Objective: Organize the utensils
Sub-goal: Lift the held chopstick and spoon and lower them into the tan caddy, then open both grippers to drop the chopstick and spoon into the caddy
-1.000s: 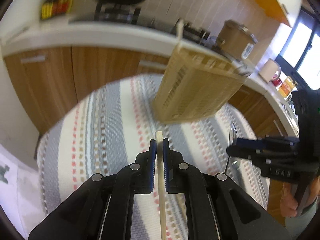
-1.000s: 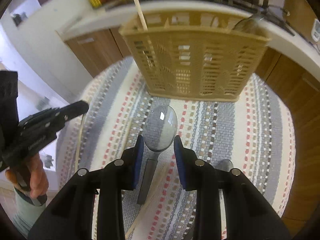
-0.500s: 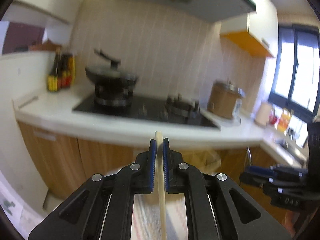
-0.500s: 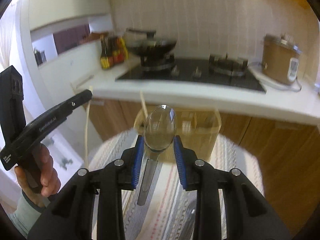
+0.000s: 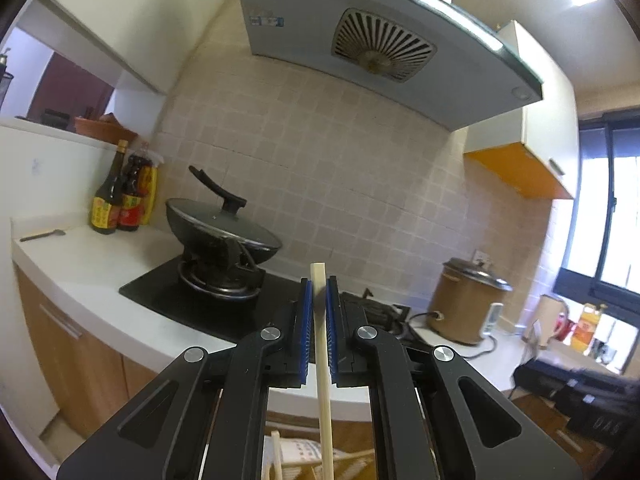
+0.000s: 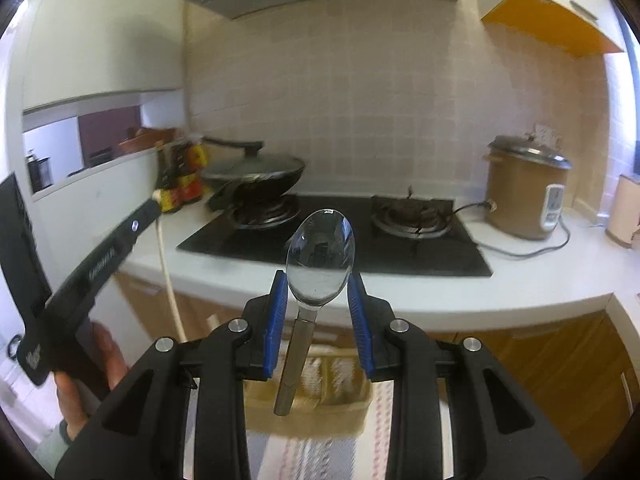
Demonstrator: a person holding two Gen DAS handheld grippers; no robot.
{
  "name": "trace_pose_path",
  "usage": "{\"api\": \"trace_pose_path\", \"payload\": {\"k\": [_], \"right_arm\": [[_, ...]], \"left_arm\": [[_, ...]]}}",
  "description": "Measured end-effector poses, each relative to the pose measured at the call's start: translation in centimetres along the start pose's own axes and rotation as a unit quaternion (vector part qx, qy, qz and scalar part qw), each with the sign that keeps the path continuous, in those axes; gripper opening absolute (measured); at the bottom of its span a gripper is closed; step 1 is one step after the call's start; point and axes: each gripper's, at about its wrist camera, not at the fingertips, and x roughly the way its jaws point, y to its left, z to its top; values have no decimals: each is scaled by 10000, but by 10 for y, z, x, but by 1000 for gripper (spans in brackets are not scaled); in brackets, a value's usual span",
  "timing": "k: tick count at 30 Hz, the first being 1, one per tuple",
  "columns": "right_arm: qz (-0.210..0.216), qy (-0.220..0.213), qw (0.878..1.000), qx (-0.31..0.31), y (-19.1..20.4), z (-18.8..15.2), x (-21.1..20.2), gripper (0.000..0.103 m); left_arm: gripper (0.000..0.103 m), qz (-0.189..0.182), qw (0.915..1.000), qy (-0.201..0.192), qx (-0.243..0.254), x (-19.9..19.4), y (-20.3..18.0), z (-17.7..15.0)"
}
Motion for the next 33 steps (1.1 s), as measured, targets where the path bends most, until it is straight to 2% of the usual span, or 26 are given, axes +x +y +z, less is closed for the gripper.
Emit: {"api": "trace_pose_path", "payload": {"k": [6, 15, 17, 20, 23, 26, 27, 28, 30, 33], "right_arm": [[-546, -191, 9982, -134, -12, -6, 38, 28], [-888, -30, 9952, -418, -14, -35, 71, 28], [-893, 24, 9950, -435, -14, -41, 74, 28], [-800, 154, 9960, -359, -19, -48, 74, 29], [-591, 356, 9975, -170, -25, -53, 70, 30], [-572, 426, 9973, -151, -25, -56, 56, 31], [-569, 435, 9973, -167, -25, -57, 50, 32], [-538, 446, 9974, -162, -25, -58, 43, 33], [-476, 470, 9977, -115, -25, -60, 31, 35], [-329, 565, 9979, -14, -24, -70, 7, 35]], "left_arm": [[5, 359, 9992, -156, -49, 26, 9, -25], [5, 675, 9977, -119, -4, 34, 21, -57], [5, 652, 9979, -49, 13, 33, 22, -60], [6, 456, 9980, 340, -264, 28, 31, -62], [21, 110, 9961, 724, -490, 20, 38, -63], [33, 3, 9949, 929, -391, 4, 39, -64], [43, -11, 9947, 967, -344, -5, 40, -63], [49, -17, 9946, 1006, -274, -16, 41, -62], [50, -89, 9929, 1183, -124, -31, 42, -62], [50, -151, 9840, 1773, 64, -53, 45, -67]]}}
